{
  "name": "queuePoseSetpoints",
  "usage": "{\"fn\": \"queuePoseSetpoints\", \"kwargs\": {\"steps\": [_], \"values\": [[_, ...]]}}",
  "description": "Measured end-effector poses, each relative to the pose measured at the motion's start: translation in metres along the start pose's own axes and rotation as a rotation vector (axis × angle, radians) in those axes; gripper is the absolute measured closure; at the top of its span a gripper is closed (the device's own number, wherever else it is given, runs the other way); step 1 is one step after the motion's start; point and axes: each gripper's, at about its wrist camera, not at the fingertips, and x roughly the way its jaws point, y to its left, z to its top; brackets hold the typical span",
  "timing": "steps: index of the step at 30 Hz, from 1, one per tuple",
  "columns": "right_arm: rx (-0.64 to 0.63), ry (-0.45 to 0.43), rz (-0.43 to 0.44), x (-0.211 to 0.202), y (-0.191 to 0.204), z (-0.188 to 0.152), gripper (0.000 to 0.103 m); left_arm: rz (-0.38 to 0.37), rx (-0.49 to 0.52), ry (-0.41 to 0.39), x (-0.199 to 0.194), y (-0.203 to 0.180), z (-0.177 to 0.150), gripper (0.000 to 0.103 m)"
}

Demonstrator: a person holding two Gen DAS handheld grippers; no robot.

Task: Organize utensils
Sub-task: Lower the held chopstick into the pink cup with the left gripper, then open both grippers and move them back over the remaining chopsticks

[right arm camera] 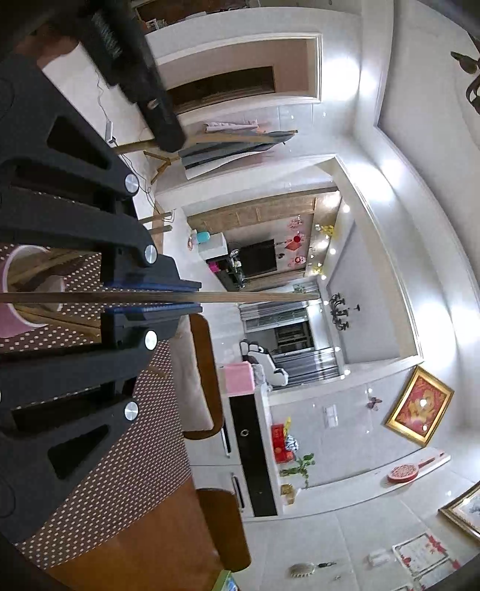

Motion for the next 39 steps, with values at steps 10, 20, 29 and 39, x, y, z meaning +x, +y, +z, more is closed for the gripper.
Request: {"fn": "queuePoseSetpoints", "kwargs": {"steps": [10, 20, 29, 39], "values": [[-0.040, -0.097, 0.049, 0.024, 0.005, -0.006, 0.096, 0.021, 0.015, -0.102, 0.036, -0.008, 0.008, 0.097], [-0.019, 0.042, 0.078, 0.050, -0.012, -0.038, 0.096, 0.030, 0.032, 0.006, 0.077, 0.002, -0.025, 0.097], [0.004, 0.342, 0.116, 0.031, -0.020, -0.063, 0.096, 0.034, 0.083, 0.151, 0.078, 0.003, -0.066, 0.096], [-0.045, 0.413, 0.079, -0.020, -0.012, -0.048, 0.095, 0.034, 0.078, 0.199, 0.039, 0.002, -0.075, 0.081]]}}
